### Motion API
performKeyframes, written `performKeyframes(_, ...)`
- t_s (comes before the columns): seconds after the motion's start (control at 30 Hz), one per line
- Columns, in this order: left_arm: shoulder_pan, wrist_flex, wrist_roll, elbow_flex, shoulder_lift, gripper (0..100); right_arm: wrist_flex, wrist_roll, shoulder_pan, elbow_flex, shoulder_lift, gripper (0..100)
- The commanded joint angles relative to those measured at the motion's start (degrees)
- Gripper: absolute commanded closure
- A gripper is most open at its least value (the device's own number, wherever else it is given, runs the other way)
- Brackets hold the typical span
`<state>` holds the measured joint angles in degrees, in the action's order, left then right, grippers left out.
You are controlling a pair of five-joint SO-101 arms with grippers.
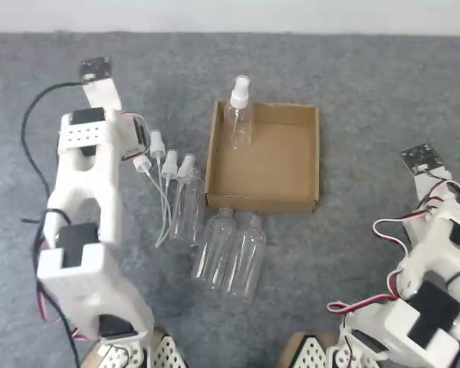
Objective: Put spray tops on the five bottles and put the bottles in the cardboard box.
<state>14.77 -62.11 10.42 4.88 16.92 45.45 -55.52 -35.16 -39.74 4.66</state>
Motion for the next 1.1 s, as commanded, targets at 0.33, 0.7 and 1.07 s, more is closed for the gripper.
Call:
performKeyframes(0.33,-0.53,-1.14,3.25,-15.78,15.21,89,6.73,-0.7,-0.48,2.02,0.66,75.3)
performKeyframes(0.7,-0.26,-13.89,-1.49,-22.9,22.24,92,10.95,-0.62,-0.22,2.2,0.84,75.3)
performKeyframes(1.07,1.67,-19.34,-5.36,-21.93,4.84,99,11.12,5.27,-0.04,2.37,1.19,69.6)
